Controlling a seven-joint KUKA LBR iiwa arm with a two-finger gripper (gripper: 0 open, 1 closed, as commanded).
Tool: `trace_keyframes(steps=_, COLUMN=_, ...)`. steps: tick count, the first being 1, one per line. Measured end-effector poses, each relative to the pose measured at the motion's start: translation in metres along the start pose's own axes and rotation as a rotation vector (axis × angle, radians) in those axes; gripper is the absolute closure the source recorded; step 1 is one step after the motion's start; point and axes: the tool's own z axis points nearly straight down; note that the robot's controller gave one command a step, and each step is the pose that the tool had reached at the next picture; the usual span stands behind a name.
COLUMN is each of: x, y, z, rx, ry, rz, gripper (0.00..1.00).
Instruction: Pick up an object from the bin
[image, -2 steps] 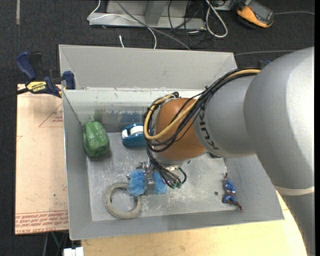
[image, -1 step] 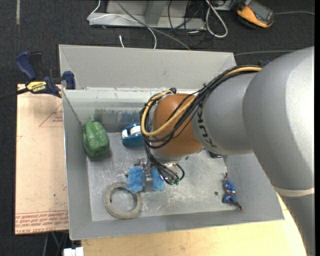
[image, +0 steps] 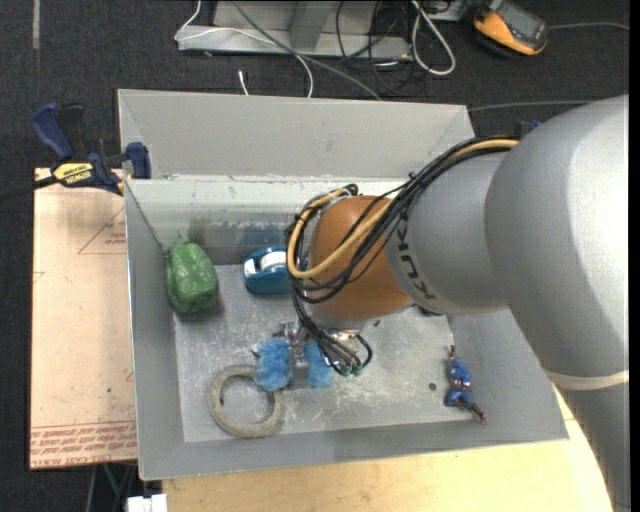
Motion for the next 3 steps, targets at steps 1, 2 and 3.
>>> trace_keyframes(steps=1, x=-0.013, y=0.011, z=-0.119, rx=0.001, ry=0.003, rz=-0.03, gripper=1.0)
trace_keyframes(steps=2, x=-0.006, y=0.007, z=-0.149, rx=0.001, ry=0.006, rz=-0.032, gripper=1.0)
trace_keyframes(steps=3, x=0.031, y=0.012, z=-0.111, rx=-0.001, ry=0.002, rz=-0.033, gripper=1.0)
